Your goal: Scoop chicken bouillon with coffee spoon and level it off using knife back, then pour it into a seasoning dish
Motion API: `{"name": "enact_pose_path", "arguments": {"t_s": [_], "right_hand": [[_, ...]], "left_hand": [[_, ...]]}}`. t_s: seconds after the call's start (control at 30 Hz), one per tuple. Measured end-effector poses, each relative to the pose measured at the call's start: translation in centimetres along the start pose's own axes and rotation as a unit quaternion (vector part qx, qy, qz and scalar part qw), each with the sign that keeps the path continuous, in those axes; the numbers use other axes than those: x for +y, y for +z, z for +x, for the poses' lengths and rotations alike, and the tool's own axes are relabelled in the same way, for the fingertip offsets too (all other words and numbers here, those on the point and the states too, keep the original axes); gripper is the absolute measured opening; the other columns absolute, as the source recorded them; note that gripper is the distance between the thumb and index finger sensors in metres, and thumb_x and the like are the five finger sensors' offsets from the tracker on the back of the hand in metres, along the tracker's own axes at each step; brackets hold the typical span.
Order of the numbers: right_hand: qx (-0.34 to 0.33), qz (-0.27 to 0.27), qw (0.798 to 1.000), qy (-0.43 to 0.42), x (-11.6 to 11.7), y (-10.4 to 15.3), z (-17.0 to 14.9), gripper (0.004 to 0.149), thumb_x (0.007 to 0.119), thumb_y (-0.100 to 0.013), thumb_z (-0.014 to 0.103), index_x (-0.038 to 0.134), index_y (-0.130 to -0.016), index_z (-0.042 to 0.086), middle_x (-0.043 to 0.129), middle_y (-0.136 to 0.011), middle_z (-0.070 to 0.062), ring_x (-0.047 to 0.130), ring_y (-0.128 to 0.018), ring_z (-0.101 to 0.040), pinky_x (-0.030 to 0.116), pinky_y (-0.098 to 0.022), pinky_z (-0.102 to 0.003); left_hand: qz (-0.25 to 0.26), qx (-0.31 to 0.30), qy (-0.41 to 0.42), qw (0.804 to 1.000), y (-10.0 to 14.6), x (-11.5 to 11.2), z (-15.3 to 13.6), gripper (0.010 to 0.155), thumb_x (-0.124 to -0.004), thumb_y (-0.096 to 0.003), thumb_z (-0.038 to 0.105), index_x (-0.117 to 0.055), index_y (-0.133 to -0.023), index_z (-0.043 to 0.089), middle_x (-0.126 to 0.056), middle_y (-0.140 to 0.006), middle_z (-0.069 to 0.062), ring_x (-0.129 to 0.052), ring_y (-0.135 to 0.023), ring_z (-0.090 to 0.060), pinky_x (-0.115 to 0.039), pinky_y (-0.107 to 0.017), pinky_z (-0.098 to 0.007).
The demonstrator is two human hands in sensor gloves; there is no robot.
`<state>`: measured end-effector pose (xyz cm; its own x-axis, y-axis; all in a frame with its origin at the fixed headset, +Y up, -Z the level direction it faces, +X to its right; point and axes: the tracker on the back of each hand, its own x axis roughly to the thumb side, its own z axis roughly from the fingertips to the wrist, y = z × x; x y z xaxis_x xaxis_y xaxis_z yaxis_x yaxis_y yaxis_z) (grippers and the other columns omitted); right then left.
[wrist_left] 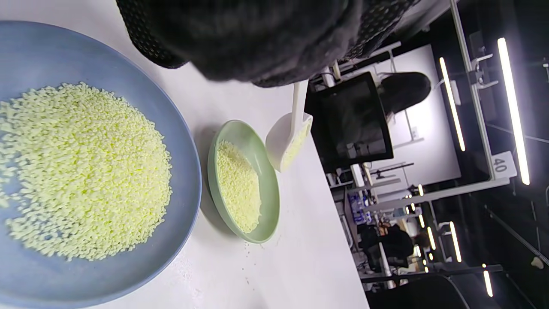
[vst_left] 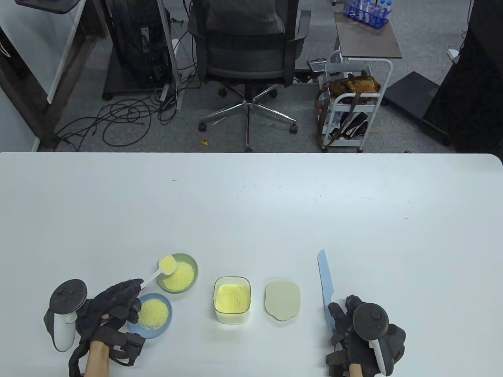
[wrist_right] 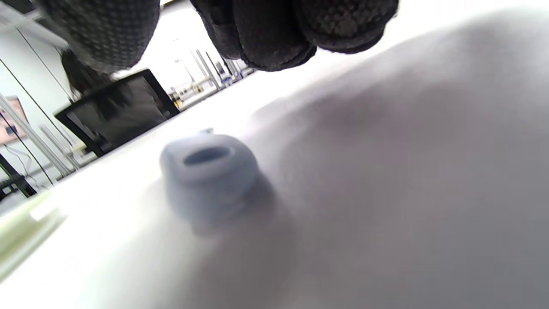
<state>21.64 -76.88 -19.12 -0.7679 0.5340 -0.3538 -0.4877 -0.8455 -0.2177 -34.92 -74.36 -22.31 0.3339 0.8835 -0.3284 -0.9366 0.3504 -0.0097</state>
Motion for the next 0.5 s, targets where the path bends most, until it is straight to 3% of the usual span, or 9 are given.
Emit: {"name": "enact_pose_path", "arguments": {"t_s": [0.3,0.5], "right_hand": [[-0.001,0.002,1.0,-0.001,0.01,0.0,-0.05,0.06,0.081,-0.043,0.043,0.064,-0.089,0.008,0.077,-0.077,-0.018,0.074,-0.057,-0.034,0.038,-0.068,-0.063],[-0.002,0.001,1.0,-0.001,0.02,0.02,-0.08,0.059,0.081,-0.043,0.043,0.064,-0.089,0.009,0.077,-0.078,-0.017,0.074,-0.057,-0.034,0.038,-0.069,-0.063]], "left_hand": [[0.025,-0.015,-0.022,0.999,0.4,-0.19,0.47,0.049,-0.08,-0.0444,0.032,-0.079,-0.087,0.009,-0.09,-0.054,-0.009,-0.095,-0.03,-0.016,-0.063,-0.062,-0.048],[0.052,-0.034,-0.057,0.996,0.68,-0.27,0.9,0.048,-0.082,-0.0429,0.029,-0.08,-0.087,0.01,-0.089,-0.059,-0.01,-0.095,-0.035,-0.018,-0.06,-0.064,-0.05]]}}
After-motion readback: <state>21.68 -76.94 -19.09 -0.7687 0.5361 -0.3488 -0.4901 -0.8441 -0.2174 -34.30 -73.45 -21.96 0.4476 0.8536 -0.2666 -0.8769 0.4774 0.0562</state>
